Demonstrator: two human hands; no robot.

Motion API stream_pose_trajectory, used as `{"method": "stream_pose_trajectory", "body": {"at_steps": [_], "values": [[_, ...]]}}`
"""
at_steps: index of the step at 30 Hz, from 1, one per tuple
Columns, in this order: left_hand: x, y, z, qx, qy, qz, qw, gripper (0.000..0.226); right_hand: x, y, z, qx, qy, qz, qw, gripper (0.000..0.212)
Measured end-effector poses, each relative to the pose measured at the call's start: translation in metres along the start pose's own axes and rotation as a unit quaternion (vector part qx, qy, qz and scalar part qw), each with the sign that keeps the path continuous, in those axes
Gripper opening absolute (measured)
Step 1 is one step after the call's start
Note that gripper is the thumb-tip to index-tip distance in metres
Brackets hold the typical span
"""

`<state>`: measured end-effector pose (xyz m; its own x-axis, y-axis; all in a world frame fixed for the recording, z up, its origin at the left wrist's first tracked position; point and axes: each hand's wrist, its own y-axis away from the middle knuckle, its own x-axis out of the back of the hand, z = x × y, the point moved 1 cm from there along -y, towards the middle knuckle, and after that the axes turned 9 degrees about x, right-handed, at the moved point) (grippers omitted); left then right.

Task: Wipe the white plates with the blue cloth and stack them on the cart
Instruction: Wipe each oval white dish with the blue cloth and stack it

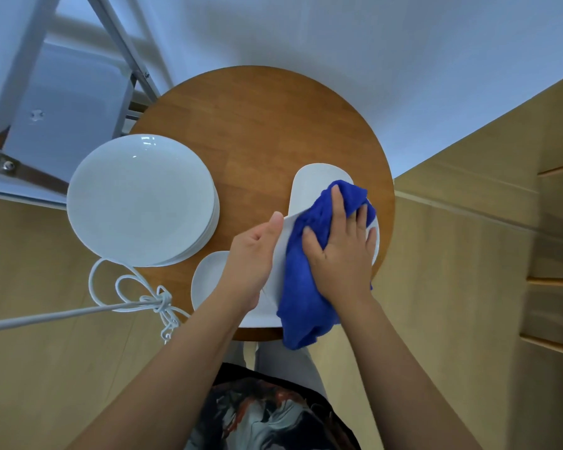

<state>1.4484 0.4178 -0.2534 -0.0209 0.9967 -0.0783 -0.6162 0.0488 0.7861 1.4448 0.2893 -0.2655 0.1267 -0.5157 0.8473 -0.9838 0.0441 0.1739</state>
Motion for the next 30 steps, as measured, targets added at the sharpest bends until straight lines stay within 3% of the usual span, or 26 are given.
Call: {"method": "stream_pose_trajectory", "body": {"at_steps": [5,8,11,15,20,25,30], "values": [[0.013,0.010,-0.002,-0.009,0.043,0.031,0.999,0.028,0.014,-0.013,0.025,-0.077,-0.027,0.013,0.997,0.070],[0.016,0.015,0.001,0.000,0.065,0.051,0.997,0.033,0.016,-0.010,0.028,-0.095,-0.145,0.034,0.984,0.064],[0.019,0.017,0.002,0.004,0.069,0.068,0.995,0.038,0.016,0.002,0.028,-0.153,-0.305,0.078,0.937,0.059],[0.026,0.014,0.003,-0.010,0.089,0.086,0.992,0.033,0.013,0.017,0.032,-0.233,-0.467,0.114,0.845,0.049],[0.015,0.016,0.001,-0.015,0.126,0.089,0.988,0.029,0.002,0.033,0.015,-0.293,-0.545,0.199,0.760,0.049],[0.000,0.013,-0.001,0.019,0.193,0.136,0.972,0.029,-0.020,0.045,-0.014,-0.338,-0.565,0.161,0.735,0.058],[0.007,0.012,-0.005,0.085,0.117,0.038,0.989,0.034,-0.004,0.051,-0.006,-0.298,-0.563,0.119,0.761,0.051]]}}
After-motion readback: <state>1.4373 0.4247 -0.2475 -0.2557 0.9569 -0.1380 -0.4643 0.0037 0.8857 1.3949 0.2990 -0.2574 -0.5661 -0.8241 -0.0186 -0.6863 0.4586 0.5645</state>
